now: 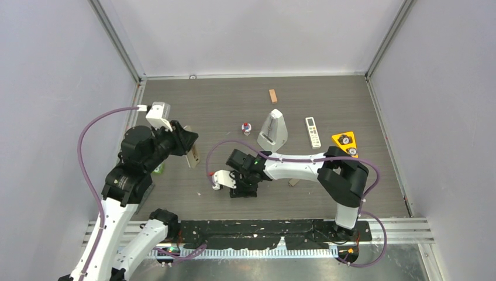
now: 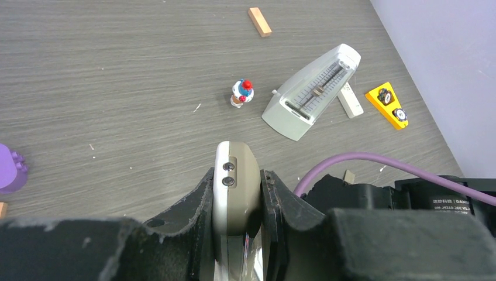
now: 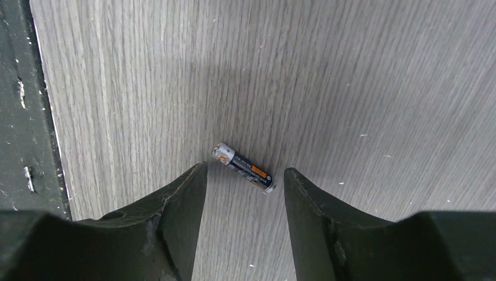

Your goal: Load the batteries into the remote control

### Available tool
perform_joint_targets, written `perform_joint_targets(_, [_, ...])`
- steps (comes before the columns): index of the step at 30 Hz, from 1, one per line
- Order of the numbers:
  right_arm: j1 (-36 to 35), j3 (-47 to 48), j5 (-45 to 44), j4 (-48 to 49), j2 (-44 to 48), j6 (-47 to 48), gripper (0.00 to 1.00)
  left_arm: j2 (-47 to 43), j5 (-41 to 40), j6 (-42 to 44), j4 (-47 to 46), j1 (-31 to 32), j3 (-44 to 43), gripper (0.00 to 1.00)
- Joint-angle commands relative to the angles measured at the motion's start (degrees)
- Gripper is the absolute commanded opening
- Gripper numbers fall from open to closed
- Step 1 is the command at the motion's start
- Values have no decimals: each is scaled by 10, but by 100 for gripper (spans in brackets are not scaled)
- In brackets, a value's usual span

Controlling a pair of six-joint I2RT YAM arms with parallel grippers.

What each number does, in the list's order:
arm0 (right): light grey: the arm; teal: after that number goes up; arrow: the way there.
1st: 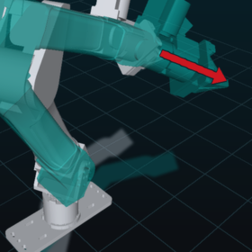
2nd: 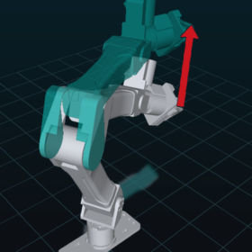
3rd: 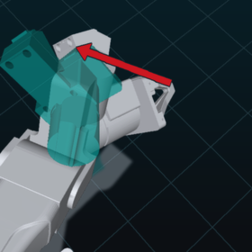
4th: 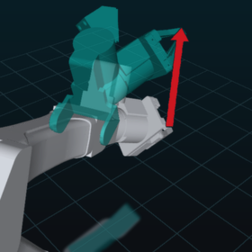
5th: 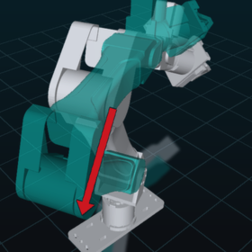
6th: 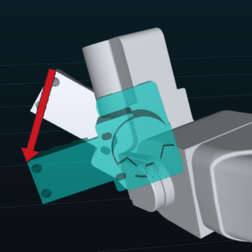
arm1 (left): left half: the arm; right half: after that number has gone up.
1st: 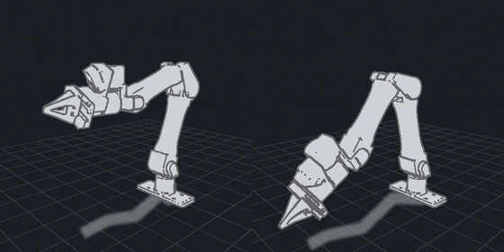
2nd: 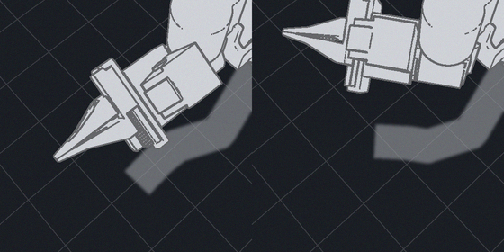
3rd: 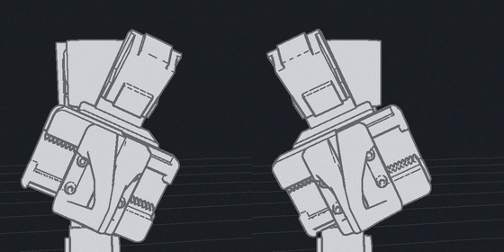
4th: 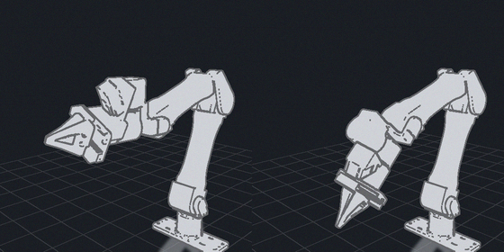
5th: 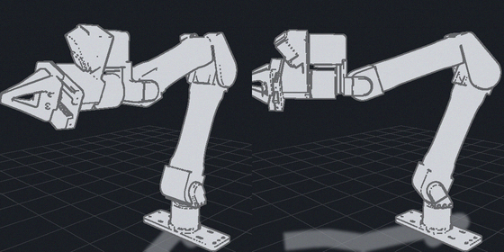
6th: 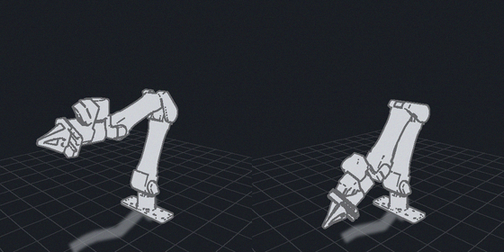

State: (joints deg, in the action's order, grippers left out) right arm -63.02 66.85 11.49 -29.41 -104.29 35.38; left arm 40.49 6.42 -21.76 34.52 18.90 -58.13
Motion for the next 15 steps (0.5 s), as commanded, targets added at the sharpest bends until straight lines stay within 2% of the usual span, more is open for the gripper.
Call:
perform_joint_targets(1, [-4,19,23,6,-9,28,55,-1,29,13,-19,-7,-21,0])
perform_joint_targets(3, [-4,21,24,7,-19,27,52,-1,37,13,-20,-8,-21,0])
perform_joint_targets(15, [-5,27,21,0,-40,-11,13,-2,59,10,-29,-16,-19,0])
